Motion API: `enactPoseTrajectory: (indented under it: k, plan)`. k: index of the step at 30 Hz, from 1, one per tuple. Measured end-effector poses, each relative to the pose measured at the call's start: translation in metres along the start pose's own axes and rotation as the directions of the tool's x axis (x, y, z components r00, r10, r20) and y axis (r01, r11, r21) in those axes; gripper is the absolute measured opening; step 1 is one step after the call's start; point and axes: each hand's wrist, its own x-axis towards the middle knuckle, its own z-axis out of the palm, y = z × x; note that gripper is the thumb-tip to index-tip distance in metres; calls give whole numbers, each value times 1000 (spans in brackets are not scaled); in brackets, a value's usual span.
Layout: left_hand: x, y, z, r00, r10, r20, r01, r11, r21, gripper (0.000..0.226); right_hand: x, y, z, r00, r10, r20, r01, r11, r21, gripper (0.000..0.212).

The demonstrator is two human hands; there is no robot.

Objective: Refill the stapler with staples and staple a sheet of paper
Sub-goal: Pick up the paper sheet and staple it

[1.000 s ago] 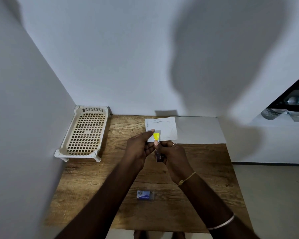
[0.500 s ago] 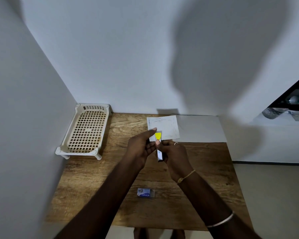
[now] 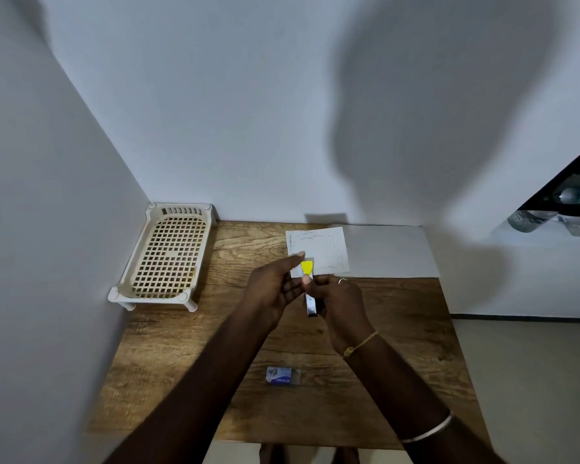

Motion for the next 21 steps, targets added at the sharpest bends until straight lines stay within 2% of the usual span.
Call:
enactPoseTrajectory:
  k: [7, 11, 21]
  plan:
    - [0, 7, 3, 1000, 20, -22, -20, 1000, 2, 24, -5, -9, 0, 997, 5, 77, -5, 1000, 10, 46]
    - [2, 8, 3, 999, 22, -35, -22, 1000, 7, 21, -5, -9, -1, 996, -11, 94, 10, 1000, 16, 33]
    - [3, 8, 1, 999, 18, -31, -17, 1000, 10, 23, -7, -10, 2, 996, -1, 88, -2, 1000, 26, 59]
